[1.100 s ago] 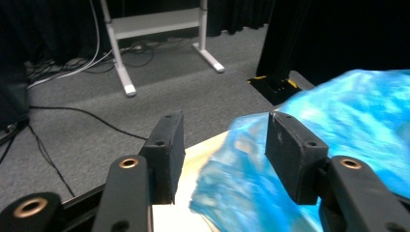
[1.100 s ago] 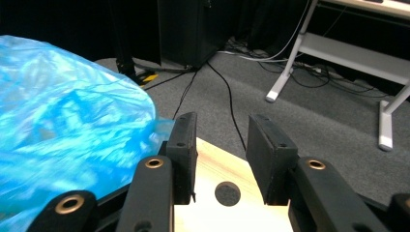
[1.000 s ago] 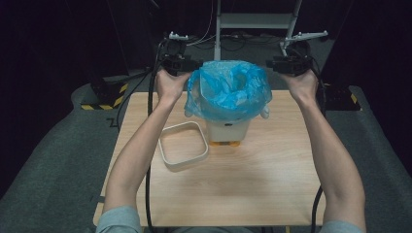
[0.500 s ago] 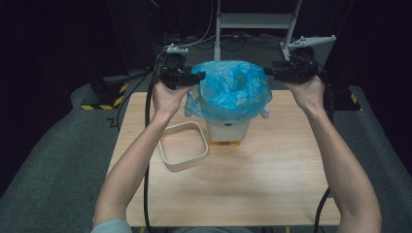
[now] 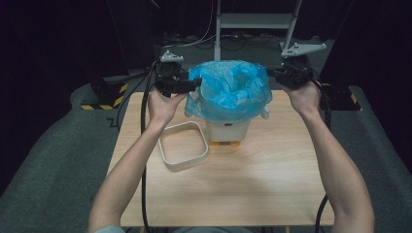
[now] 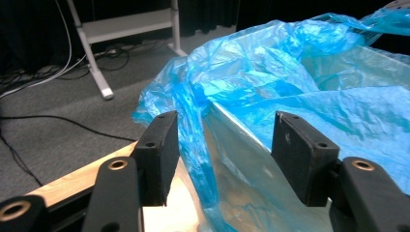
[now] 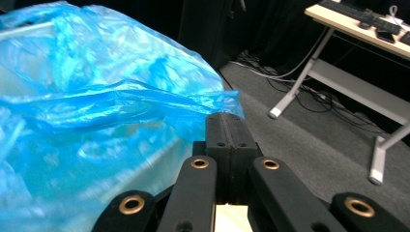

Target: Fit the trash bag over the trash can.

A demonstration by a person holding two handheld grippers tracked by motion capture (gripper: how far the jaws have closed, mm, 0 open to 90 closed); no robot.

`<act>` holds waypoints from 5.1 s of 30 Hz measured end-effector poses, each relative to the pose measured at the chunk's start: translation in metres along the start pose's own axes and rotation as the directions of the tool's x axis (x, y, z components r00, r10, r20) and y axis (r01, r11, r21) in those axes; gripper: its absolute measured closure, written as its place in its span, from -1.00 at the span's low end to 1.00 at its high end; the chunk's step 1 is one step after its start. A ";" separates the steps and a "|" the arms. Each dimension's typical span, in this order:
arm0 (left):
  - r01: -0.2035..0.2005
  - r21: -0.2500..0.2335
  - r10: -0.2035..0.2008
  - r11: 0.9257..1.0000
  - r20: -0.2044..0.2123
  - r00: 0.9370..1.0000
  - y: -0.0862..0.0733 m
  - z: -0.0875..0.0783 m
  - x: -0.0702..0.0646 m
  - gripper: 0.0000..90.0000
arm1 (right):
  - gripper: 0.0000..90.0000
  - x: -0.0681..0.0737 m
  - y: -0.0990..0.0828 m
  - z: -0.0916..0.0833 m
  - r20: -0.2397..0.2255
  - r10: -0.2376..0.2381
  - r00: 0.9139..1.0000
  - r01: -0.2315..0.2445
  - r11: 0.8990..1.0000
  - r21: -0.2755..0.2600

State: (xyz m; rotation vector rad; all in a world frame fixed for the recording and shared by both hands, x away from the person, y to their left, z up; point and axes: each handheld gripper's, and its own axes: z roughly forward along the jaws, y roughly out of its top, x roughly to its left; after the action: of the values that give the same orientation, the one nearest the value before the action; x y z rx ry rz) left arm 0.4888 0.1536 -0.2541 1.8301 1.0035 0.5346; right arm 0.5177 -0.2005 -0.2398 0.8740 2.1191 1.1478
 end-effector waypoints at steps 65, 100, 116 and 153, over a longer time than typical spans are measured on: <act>0.017 0.028 -0.016 0.999 -0.013 1.000 -0.017 -0.001 0.014 0.01 | 0.59 0.018 -0.018 -0.044 -0.071 0.073 0.995 -0.074 0.997 -0.008; 0.016 -0.035 -0.018 0.999 -0.054 0.998 -0.010 0.000 0.020 0.08 | 0.53 0.004 -0.039 -0.034 -0.031 0.133 0.991 -0.133 0.991 -0.018; 0.057 -0.054 -0.059 0.997 -0.032 0.998 -0.002 -0.001 0.025 0.04 | 0.45 0.006 -0.024 -0.021 -0.026 0.138 0.990 -0.139 0.990 -0.028; 0.037 0.171 -0.020 0.985 -0.100 0.995 -0.005 0.078 0.027 0.93 | 0.92 -0.001 -0.016 0.048 0.020 0.181 0.983 -0.181 0.983 0.029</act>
State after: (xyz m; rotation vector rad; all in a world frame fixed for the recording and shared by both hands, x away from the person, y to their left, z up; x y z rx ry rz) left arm 0.5576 0.1353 -0.2960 1.9541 1.1718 0.5382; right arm 0.5489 -0.1842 -0.2765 1.1059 2.0820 1.1953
